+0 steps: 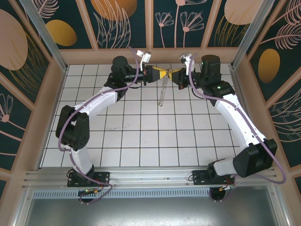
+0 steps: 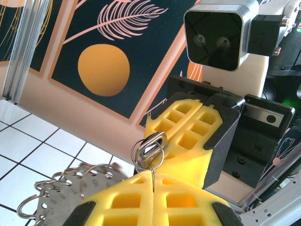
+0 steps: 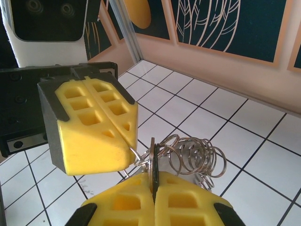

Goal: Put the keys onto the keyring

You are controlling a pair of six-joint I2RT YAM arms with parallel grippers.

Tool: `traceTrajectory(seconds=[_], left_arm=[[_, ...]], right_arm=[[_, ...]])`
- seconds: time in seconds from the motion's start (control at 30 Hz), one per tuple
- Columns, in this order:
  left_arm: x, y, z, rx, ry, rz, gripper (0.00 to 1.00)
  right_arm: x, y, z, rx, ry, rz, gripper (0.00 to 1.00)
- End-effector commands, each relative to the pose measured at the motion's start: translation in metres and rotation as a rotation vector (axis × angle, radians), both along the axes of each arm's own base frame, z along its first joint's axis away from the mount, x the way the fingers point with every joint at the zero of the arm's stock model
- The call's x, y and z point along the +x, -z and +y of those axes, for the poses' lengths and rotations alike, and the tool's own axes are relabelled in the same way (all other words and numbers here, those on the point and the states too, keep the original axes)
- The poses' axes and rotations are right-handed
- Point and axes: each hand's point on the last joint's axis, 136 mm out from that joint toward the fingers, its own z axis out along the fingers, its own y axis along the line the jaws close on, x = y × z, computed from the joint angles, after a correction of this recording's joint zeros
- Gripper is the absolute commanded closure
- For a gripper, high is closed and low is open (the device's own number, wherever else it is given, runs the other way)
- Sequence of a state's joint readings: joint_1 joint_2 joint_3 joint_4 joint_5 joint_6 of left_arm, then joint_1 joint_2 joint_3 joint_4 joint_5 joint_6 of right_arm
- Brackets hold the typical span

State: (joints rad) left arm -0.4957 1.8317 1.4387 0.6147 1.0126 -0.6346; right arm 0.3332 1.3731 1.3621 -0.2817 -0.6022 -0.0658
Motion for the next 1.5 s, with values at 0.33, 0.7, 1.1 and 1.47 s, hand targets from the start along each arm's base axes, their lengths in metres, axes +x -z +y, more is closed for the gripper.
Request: traceTrajectory(seconds=[0.33,0.7,1.1,1.47], left_arm=[[-0.011,-0.02,0.004,-0.023,0.011,-0.057,1.0],[-0.003,-0.008,0.004,0.019,-0.043,-0.052,1.0],[0.006,0.006,0.007,0.031,-0.097,-0.032,0.63],[0.04,0.014,0.049,0.01,-0.303,0.024,0.53]], right_arm=[[0.004,-0.017,-0.005,0.002,0.026,-0.053,1.0],[0.029,0.002,-0.032,-0.111,0.227,-0.024,1.0],[0.042,-0.005,-0.018,-0.064,0.188,-0.007,1.0],[0.076,0.026,-0.004,-0.074,0.148,0.011,1.0]])
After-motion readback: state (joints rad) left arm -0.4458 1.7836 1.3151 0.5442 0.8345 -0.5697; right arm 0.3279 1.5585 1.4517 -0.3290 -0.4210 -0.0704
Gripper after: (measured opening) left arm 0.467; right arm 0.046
